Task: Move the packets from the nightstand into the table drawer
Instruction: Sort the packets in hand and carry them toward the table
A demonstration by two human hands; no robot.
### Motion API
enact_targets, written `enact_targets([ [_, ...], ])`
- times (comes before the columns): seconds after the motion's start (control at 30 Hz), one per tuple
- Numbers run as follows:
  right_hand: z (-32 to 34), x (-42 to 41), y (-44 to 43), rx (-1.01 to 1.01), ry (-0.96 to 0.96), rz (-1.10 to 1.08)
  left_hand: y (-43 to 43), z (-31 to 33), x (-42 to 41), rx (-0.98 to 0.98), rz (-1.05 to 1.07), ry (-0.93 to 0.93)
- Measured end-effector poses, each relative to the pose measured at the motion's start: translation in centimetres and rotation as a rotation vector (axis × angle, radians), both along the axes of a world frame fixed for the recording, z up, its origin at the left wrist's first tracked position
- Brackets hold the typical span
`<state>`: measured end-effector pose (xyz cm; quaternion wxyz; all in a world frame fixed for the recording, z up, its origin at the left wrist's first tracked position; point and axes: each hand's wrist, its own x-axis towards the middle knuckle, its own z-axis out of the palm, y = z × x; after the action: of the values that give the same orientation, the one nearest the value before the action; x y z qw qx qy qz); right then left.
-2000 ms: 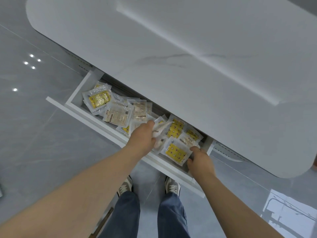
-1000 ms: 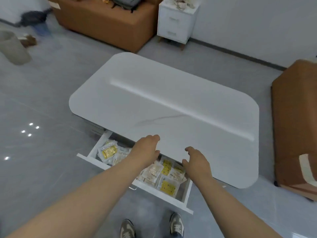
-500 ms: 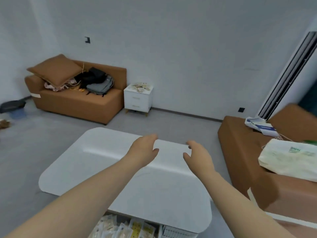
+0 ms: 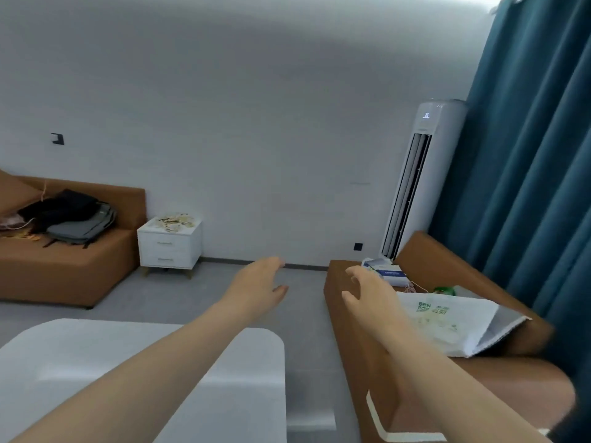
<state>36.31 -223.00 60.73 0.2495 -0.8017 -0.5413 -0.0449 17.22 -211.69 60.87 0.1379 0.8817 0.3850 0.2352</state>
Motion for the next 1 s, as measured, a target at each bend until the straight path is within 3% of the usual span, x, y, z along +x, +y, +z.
enact_targets([
  [0.27,2.4,8.5,2.2,0.065,-0.057,-0.064,3.3,2.4,10.8,0.04,-0.127,-0.043],
  [0.6,6.2,17.7,12.5,0.105,-0.082,-0.078,13.8,4.4,21.3,0.023,-0.178,-0.071],
  [1.0,4.8,32.7,23.6,0.063,-0.078,-0.043,24.2,3.6,36.4,0.021,-0.182,-0.044],
])
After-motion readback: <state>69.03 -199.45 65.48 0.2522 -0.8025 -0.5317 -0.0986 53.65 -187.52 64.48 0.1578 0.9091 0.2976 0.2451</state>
